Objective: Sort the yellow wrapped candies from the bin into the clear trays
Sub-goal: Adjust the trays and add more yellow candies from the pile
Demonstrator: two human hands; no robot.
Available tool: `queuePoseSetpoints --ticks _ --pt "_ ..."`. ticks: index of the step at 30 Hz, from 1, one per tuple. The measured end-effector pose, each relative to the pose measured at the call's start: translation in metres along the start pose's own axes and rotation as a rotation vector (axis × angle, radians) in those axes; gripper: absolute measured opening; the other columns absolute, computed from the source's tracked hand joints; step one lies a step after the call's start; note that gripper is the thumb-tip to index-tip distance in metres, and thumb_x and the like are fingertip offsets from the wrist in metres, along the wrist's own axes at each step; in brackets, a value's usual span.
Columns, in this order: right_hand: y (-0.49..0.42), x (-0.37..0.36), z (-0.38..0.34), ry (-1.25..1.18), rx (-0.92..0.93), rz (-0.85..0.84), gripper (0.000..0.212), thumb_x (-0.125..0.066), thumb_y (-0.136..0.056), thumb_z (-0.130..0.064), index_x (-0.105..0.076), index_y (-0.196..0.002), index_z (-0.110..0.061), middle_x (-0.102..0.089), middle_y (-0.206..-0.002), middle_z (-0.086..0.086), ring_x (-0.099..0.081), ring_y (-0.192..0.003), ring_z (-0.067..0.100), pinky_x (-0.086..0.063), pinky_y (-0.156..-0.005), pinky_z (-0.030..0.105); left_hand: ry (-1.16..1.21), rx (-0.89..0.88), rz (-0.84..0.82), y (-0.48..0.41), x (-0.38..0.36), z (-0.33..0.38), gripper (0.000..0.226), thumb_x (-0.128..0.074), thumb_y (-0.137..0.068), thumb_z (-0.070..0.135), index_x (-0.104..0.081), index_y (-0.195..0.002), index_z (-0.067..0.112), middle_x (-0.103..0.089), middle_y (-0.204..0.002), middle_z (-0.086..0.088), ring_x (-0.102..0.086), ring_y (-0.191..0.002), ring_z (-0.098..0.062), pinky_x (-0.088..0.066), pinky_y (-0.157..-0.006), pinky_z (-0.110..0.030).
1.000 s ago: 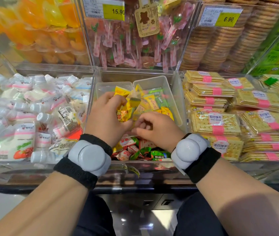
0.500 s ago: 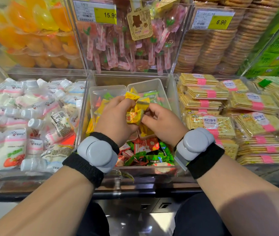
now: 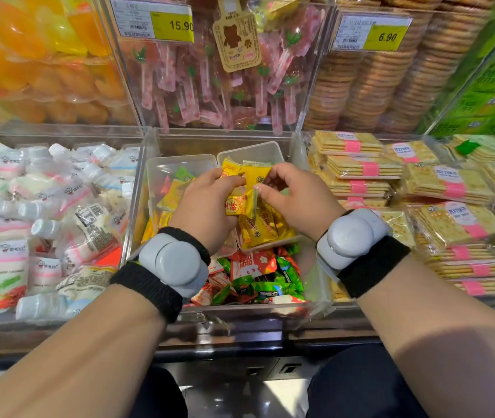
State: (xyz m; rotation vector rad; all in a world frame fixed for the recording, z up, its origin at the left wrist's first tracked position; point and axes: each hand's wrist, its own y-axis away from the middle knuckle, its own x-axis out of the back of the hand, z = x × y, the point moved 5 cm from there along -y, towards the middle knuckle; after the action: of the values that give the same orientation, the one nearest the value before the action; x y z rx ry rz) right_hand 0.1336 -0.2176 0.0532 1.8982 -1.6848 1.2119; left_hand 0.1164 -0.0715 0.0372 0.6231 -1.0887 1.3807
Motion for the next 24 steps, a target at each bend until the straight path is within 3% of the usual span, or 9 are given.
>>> queuePoseSetpoints --ticks 3,8,16,24 --pt "-0.009 0.008 0.006 0.110 -0.006 0.032 0.017 -0.057 -0.086 -0.040 -0.055 -0.084 -0.023 -0.053 -0.091 -0.002 -0.053 -0.095 0.021 -0.041 -0.081 0.036 -0.050 0.009 -0.052 -0.008 -0.004 -0.002 0.065 -0.066 -0.077 0.011 -0.043 -0.133 0.032 -0.031 -0.147 -0.009 -0.030 -0.133 -0.032 -0.030 -0.109 -0.043" --pt "-0.024 0.013 0.016 0.295 -0.060 0.075 0.025 -0.055 -0.086 -0.046 -0.059 -0.085 -0.021 -0.054 -0.108 0.002 -0.041 -0.113 0.026 -0.029 -0.091 0.040 -0.117 0.035 -0.041 -0.016 -0.009 -0.003 0.065 -0.065 -0.077 0.016 -0.040 -0.134 0.034 -0.028 -0.148 -0.010 -0.026 -0.133 -0.034 -0.028 -0.107 -0.043" --pt "-0.030 0.005 0.022 0.375 -0.075 0.134 0.031 -0.057 -0.084 -0.047 -0.062 -0.080 -0.017 -0.053 -0.109 0.001 -0.037 -0.114 0.025 -0.027 -0.096 0.041 -0.234 0.035 -0.023 -0.027 -0.026 0.003 0.073 -0.064 -0.076 0.029 -0.031 -0.140 0.029 -0.020 -0.149 -0.013 -0.015 -0.133 -0.035 -0.023 -0.109 -0.043" --pt "-0.033 -0.007 0.027 0.557 -0.049 0.189 0.037 -0.054 -0.083 -0.051 -0.066 -0.084 -0.016 -0.049 -0.107 0.000 -0.037 -0.108 0.027 -0.031 -0.090 0.041 -0.340 0.001 -0.007 -0.030 -0.032 0.007 0.065 -0.064 -0.074 0.036 -0.040 -0.134 0.031 -0.022 -0.150 -0.009 -0.016 -0.132 -0.034 -0.025 -0.105 -0.047"
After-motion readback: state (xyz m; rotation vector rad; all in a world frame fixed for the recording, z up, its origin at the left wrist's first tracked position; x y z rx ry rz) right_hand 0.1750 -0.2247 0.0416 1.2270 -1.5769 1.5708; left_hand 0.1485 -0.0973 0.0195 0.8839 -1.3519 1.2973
